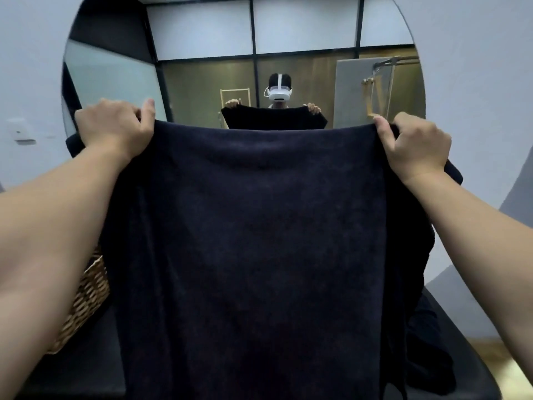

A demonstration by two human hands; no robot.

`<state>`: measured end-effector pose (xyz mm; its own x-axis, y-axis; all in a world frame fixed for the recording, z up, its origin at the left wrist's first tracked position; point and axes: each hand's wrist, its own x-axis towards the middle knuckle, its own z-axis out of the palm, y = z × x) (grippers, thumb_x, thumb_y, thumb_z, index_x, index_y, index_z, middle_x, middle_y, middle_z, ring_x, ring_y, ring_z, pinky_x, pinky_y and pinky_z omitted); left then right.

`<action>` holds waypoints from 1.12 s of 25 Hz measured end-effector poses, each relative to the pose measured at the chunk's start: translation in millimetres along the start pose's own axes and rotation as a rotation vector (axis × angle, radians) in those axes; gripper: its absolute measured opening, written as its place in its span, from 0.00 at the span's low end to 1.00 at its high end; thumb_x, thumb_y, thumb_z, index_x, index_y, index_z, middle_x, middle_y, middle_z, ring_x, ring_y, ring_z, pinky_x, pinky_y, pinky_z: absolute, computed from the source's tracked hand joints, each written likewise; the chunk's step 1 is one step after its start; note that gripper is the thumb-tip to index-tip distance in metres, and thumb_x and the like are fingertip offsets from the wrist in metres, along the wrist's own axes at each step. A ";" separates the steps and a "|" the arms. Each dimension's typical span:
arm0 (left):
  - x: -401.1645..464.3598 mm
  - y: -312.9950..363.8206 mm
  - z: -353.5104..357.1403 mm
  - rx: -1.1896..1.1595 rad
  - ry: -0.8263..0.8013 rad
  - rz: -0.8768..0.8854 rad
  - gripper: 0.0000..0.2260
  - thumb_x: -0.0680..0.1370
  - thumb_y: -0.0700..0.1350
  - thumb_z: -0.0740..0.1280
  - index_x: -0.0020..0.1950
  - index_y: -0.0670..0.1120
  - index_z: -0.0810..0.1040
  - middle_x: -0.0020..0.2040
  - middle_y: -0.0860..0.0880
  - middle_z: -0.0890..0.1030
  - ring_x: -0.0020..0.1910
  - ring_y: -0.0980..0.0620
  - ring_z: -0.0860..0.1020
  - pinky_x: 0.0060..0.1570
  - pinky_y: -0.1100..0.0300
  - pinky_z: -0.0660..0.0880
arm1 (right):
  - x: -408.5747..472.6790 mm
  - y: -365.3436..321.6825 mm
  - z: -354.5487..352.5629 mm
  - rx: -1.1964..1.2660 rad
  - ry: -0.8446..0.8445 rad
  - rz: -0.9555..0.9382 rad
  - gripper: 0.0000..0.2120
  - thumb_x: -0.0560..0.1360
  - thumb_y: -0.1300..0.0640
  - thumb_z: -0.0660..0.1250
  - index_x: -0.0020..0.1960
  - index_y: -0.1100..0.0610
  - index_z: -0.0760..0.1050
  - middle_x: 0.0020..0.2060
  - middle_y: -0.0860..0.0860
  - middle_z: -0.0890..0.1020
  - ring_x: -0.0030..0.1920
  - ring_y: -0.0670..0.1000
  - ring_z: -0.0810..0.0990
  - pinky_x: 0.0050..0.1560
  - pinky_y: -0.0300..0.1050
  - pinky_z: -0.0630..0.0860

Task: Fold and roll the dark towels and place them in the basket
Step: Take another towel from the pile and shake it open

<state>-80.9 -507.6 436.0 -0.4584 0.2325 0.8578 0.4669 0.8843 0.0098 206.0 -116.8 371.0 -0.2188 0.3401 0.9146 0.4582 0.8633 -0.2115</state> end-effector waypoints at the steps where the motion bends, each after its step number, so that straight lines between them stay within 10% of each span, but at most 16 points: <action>1: -4.0 -3.7 18.0 -0.003 -0.022 -0.005 0.34 0.80 0.63 0.44 0.42 0.43 0.83 0.40 0.33 0.78 0.43 0.32 0.78 0.48 0.46 0.71 | -6.7 1.1 13.4 0.000 -0.043 0.016 0.22 0.83 0.39 0.57 0.38 0.55 0.66 0.38 0.62 0.79 0.39 0.67 0.78 0.36 0.50 0.62; 17: -191.1 -21.8 547.5 -0.002 -0.771 0.015 0.30 0.83 0.64 0.51 0.34 0.45 0.76 0.38 0.34 0.79 0.41 0.31 0.80 0.43 0.48 0.71 | -243.4 81.7 458.4 -0.212 -0.987 0.003 0.23 0.82 0.39 0.54 0.40 0.57 0.66 0.39 0.58 0.78 0.43 0.64 0.78 0.38 0.54 0.67; 23: -238.9 -16.3 641.7 0.032 -0.862 0.083 0.27 0.84 0.62 0.51 0.37 0.45 0.75 0.42 0.36 0.80 0.43 0.33 0.79 0.44 0.46 0.69 | -302.5 108.3 531.2 -0.202 -0.981 -0.046 0.23 0.82 0.41 0.57 0.43 0.62 0.72 0.40 0.62 0.76 0.43 0.65 0.75 0.42 0.59 0.69; 28: -265.6 1.5 647.1 -0.117 -0.748 0.038 0.20 0.82 0.57 0.59 0.62 0.42 0.74 0.62 0.39 0.76 0.60 0.36 0.72 0.57 0.40 0.67 | -332.4 79.8 540.9 -0.190 -0.888 -0.162 0.17 0.80 0.45 0.64 0.55 0.59 0.75 0.52 0.61 0.76 0.47 0.63 0.73 0.46 0.57 0.66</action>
<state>-447.8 -306.0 -124.4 -0.8121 0.5111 0.2817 0.5502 0.8315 0.0774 -150.7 40.6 -136.4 -0.8374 0.4494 0.3111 0.4808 0.8764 0.0283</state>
